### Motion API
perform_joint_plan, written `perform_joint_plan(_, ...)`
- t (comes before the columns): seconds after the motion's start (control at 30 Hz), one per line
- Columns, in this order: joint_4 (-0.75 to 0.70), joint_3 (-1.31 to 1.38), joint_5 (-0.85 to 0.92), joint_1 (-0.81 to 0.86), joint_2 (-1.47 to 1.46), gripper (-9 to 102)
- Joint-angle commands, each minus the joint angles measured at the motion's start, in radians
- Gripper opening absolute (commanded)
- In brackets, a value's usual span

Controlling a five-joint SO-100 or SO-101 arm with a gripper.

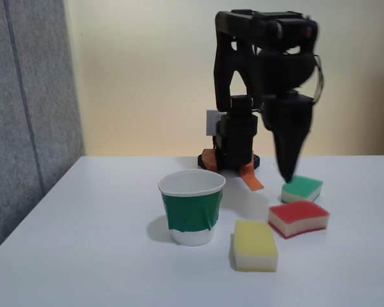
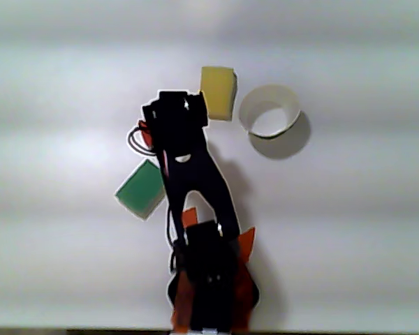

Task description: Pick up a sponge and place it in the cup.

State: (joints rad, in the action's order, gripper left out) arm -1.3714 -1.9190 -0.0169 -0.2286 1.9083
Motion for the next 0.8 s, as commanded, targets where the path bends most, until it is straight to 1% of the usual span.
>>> perform_joint_plan(0.0, 0.006, 0.095, -0.026, -0.04, -0.043, 9)
perform_joint_plan(0.2, 0.066, 0.121, -0.044, -0.067, -0.103, 13)
perform_joint_plan(0.3, 0.095, 0.106, -0.051, -0.072, -0.107, 17)
perform_joint_plan(0.4, 0.114, 0.087, -0.049, -0.074, -0.107, 17)
perform_joint_plan(0.47, 0.126, 0.081, -0.052, -0.074, -0.106, 22)
perform_joint_plan(0.6, 0.14, 0.072, -0.041, -0.074, -0.103, 25)
perform_joint_plan(0.77, 0.17, 0.055, -0.031, -0.071, -0.106, 32)
